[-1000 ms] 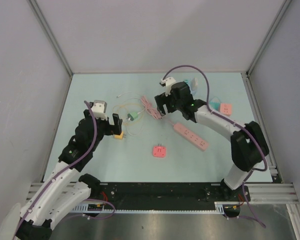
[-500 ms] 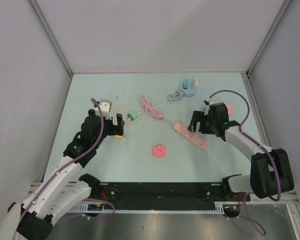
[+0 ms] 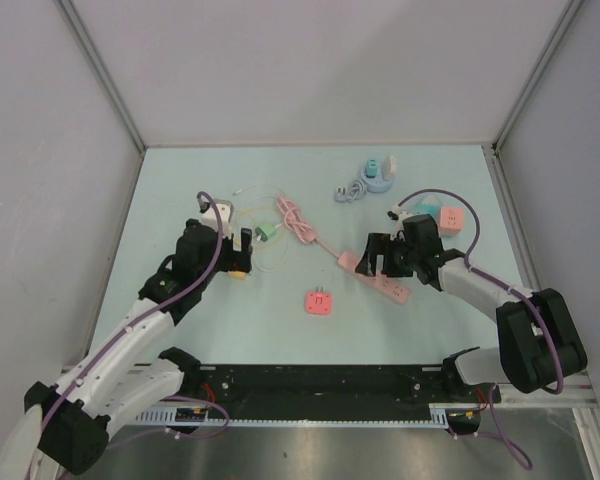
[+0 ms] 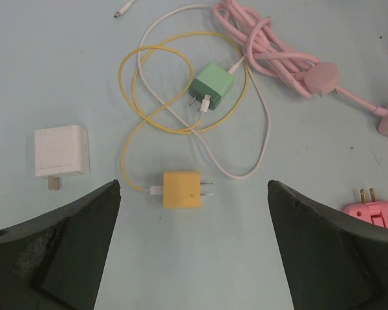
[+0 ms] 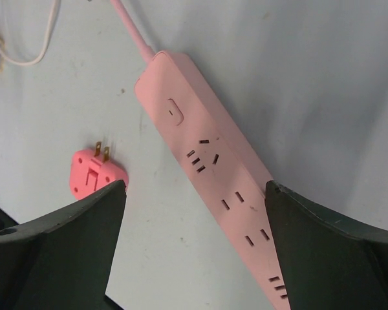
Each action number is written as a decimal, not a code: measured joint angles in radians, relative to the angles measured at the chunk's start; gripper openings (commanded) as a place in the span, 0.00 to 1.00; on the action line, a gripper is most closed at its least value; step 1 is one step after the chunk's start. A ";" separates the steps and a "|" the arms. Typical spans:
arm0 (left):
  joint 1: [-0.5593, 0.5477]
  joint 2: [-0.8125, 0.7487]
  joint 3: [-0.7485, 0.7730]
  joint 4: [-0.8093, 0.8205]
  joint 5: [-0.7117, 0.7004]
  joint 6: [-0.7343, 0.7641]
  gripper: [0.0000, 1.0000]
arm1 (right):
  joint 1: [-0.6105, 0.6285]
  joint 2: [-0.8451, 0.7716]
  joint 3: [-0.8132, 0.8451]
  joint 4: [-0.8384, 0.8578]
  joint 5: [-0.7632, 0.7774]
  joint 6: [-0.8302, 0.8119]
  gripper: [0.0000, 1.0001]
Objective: Insert the plug
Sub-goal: Move the socket to the center of the board, then pick up the plug from the center of the board.
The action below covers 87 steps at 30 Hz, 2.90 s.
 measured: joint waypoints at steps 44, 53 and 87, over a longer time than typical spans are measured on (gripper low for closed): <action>0.437 0.737 0.368 -0.118 -0.076 -0.225 1.00 | 0.026 -0.389 -0.165 0.105 0.179 -0.053 0.91; 0.545 0.835 0.369 -0.111 0.038 -0.091 1.00 | 0.032 -0.389 -0.165 0.109 0.187 -0.059 0.91; 0.352 0.415 0.267 -0.096 0.151 -0.001 0.34 | 0.023 -0.416 -0.155 0.026 0.111 -0.054 0.90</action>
